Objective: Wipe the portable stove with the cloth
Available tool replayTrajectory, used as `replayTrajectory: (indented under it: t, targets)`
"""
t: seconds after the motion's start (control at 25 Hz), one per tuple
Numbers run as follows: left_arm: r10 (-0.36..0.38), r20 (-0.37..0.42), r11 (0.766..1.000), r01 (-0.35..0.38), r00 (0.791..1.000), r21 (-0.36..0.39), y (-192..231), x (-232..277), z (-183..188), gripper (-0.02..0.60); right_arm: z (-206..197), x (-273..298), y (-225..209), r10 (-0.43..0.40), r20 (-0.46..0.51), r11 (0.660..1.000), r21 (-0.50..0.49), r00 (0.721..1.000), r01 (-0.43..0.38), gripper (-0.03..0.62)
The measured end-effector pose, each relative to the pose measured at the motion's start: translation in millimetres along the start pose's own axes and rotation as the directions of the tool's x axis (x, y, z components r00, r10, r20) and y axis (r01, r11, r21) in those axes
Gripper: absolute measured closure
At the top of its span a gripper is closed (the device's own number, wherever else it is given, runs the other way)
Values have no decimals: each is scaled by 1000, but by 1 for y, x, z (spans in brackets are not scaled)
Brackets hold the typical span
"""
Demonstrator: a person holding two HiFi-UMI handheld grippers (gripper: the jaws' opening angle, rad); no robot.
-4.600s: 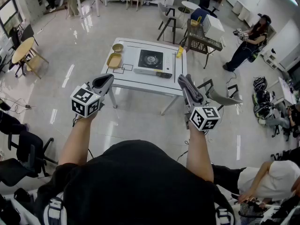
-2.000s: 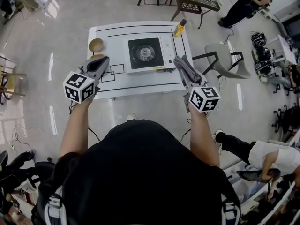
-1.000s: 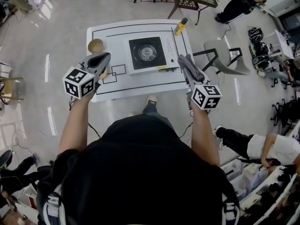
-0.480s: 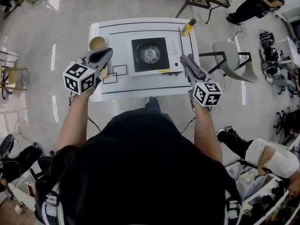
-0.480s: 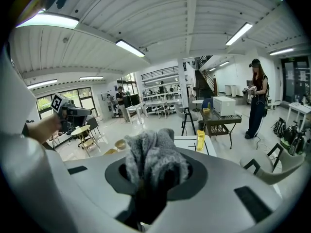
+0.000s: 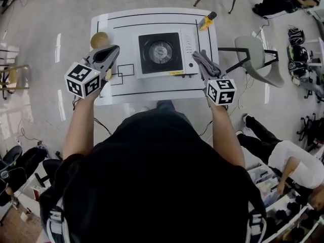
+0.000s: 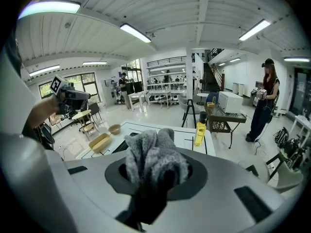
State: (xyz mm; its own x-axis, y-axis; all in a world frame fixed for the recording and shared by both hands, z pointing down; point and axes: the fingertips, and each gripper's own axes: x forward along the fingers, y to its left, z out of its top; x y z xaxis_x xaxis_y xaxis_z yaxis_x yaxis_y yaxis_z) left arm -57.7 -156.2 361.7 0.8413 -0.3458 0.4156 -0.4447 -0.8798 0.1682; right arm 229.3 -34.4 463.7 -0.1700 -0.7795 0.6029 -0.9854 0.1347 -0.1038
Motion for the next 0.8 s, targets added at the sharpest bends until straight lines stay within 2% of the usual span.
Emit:
replayTrajectory:
  t: [0.32,0.56,0.68,0.8]
  targets:
    - [-16,-45,999,15,999,-32,1,30,-31,560,-42,36,-3,5,-105,992,-126,994,-19,479]
    - [1,-61,998,-4,998,-59,6,43,-49,560,-81,56,-3,3,-173,979,-199,985,-38,479]
    - [10,-69,998,-15,998,-69,10,47,-57,560,-99,65,-4,-19,-209,962,-270,978,-39,479]
    - [15,-80,997,-22,997,-80,10,49,-66,560,-117,75,-1,-42,-250,929,-366,967,-54,479]
